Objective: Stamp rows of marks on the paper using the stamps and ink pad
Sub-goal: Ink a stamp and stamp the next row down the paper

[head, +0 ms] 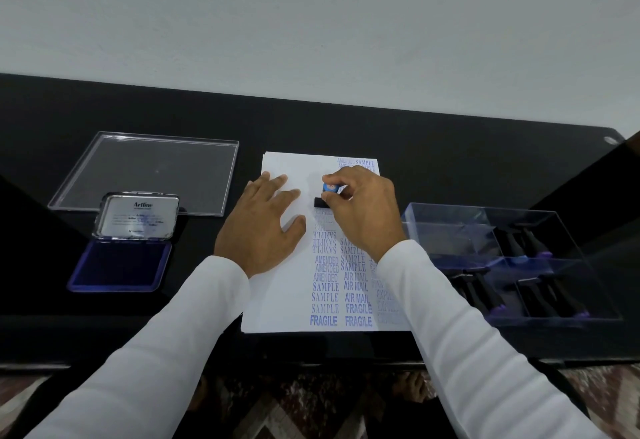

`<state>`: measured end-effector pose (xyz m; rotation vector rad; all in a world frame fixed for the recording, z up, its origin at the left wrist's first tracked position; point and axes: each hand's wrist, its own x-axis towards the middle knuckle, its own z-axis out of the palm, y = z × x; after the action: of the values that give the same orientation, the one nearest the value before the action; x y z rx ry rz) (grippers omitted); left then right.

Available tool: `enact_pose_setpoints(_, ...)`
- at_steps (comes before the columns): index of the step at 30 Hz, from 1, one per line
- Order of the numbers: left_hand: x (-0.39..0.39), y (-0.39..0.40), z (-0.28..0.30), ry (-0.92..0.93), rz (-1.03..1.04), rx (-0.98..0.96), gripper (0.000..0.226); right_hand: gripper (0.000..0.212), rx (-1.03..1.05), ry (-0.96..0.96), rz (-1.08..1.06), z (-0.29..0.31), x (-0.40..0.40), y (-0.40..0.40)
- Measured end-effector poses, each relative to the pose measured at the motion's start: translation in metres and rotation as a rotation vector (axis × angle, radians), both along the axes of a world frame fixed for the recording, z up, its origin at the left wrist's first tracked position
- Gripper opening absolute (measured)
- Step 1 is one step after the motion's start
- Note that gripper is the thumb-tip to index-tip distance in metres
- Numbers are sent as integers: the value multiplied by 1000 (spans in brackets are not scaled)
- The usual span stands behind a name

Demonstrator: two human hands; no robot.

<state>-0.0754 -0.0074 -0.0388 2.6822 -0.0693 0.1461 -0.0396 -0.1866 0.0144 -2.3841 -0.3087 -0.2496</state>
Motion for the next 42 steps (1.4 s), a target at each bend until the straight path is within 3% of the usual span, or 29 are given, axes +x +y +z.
enact_pose_setpoints(21, 0, -1, 3, 10, 4, -6, 57, 32, -50, 25, 0, 2, -1, 0)
enact_pose_setpoints(34, 0, 0, 0, 6, 7, -6, 57, 17, 5, 1, 1, -1, -1, 0)
enact_pose_setpoints(42, -1, -2, 3, 11, 5, -6, 57, 29, -24, 18, 4, 1, -2, 0)
